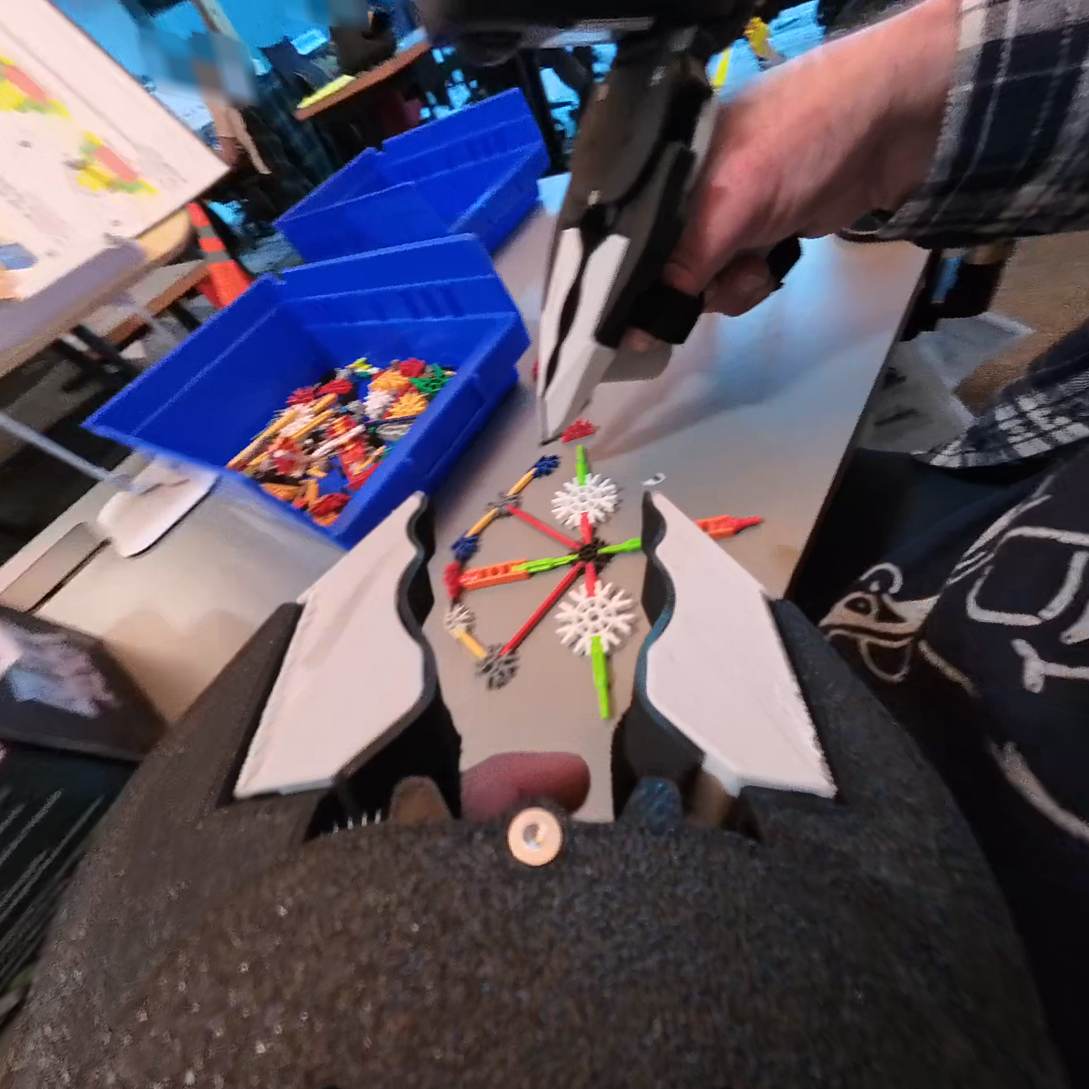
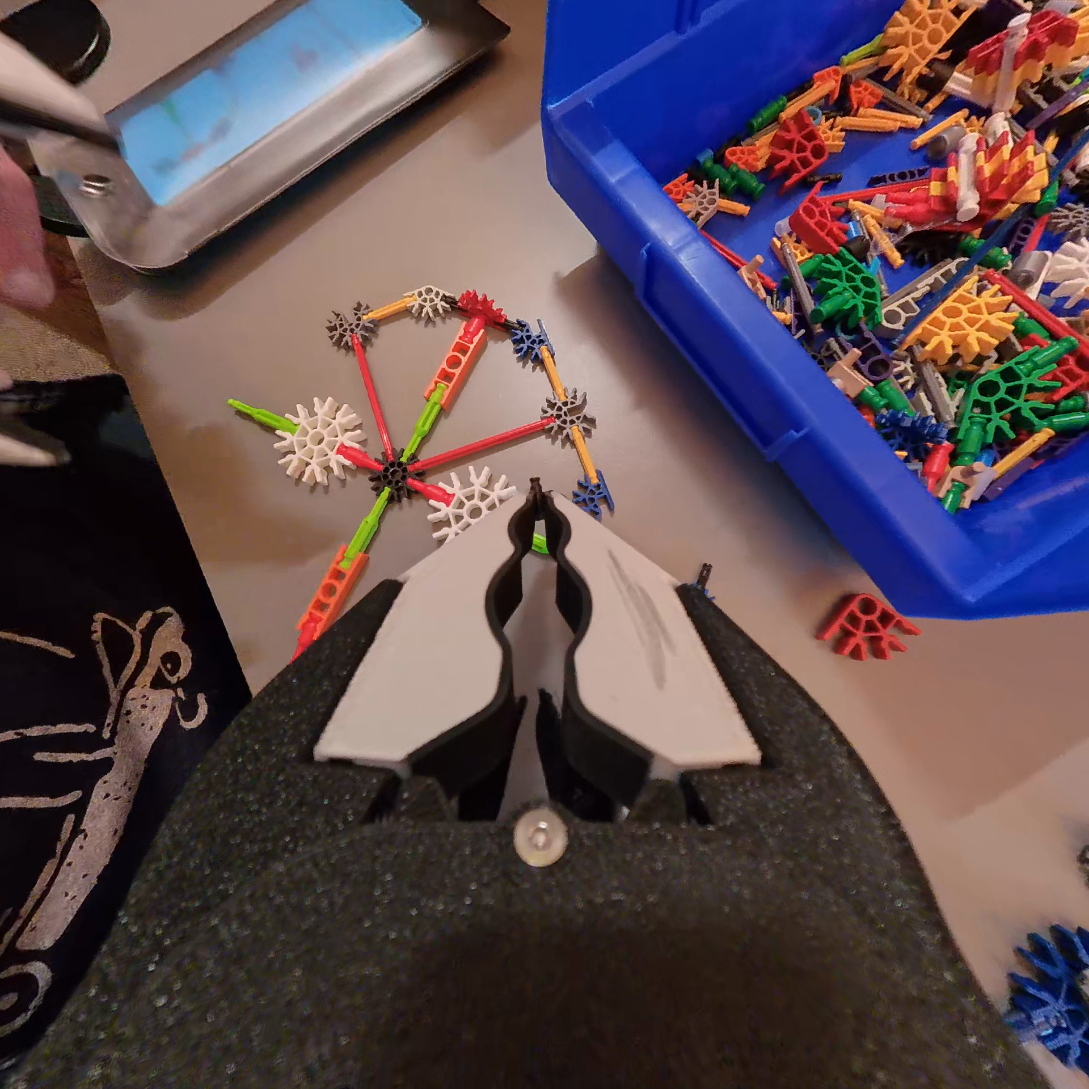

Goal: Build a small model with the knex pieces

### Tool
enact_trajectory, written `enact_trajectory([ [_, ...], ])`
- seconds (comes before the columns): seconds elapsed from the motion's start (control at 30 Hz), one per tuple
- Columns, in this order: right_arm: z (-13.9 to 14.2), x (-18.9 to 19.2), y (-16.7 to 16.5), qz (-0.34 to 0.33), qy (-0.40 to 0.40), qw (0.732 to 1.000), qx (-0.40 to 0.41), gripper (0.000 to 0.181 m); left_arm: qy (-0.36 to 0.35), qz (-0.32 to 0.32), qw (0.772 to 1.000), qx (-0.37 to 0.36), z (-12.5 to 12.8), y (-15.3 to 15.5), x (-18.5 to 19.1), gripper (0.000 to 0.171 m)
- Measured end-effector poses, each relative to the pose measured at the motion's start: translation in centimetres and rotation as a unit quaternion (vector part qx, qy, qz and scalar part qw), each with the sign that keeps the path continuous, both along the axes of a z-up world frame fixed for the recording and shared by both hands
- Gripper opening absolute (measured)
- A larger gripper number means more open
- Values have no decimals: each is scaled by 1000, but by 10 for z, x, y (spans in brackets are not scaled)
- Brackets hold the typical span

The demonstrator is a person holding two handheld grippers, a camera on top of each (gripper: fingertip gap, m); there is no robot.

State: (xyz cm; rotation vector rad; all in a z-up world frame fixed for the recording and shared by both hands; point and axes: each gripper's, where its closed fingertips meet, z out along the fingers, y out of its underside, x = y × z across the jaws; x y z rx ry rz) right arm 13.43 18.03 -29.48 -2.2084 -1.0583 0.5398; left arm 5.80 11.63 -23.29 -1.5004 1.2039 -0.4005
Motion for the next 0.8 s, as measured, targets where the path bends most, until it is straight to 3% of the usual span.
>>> enact_trajectory([
  [0.2, 1, 1, -2, 1, 4, 1000, 3, 1, 8, 84, 996, 25, 15, 23, -69, 91],
  [0.33, 0, 1, -1, 1, 4, 1000, 2, 1, 30, 113, 993, -25, -7, 42, -106, 111],
  [0.5, -2, -1, 0, 1, 1, 1000, -2, 1, 36, 66, 992, -97, -33, 42, -100, 132],
  [0.63, -4, -2, 2, 0, -4, 1000, -7, 1, 80, 54, 985, -147, -61, 42, -101, 145],
  [0.8, -7, 0, 6, -5, -7, 1000, -14, 1, 87, 71, 982, -150, -64, 46, -110, 145],
])
